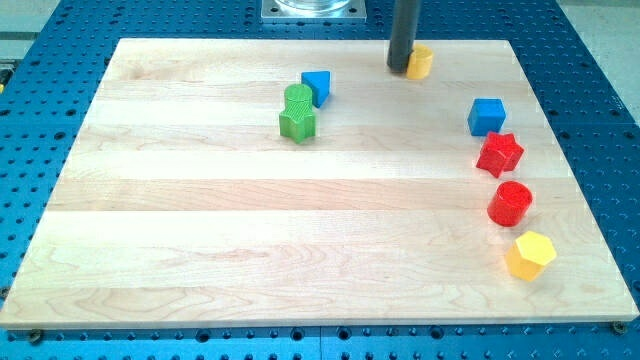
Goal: Put the heart at the top of the cube
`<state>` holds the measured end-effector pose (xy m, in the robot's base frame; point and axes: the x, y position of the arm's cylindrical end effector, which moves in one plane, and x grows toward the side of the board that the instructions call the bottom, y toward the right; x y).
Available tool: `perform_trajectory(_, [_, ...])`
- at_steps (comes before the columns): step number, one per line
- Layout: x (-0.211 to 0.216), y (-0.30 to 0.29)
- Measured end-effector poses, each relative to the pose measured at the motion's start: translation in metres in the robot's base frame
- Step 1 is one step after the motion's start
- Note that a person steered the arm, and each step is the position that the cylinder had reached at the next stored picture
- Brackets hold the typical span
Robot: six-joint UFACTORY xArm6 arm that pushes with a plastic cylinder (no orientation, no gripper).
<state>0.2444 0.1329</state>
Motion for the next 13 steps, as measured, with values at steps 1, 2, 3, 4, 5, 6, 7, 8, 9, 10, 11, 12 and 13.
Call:
perform_trajectory(1, [0.015, 0.034])
perform_trajectory(2, [0.033, 0.056])
perform_trajectory(3, [0.001, 0.056])
perform_trajectory(4, [-0.010, 0.071])
perform_trajectory(5, [-0.006, 0.073])
perform_trajectory(6, [0.008, 0.073])
perform_trajectory(7, [0.014, 0.073])
perform_trajectory(8, [0.018, 0.074])
perform_trajectory(9, [0.033, 0.084])
perform_trajectory(10, [0.043, 0.091])
perform_trajectory(11, [0.043, 0.123])
perform_trajectory(12, [0.070, 0.181])
perform_trajectory(13, [0.080, 0.170])
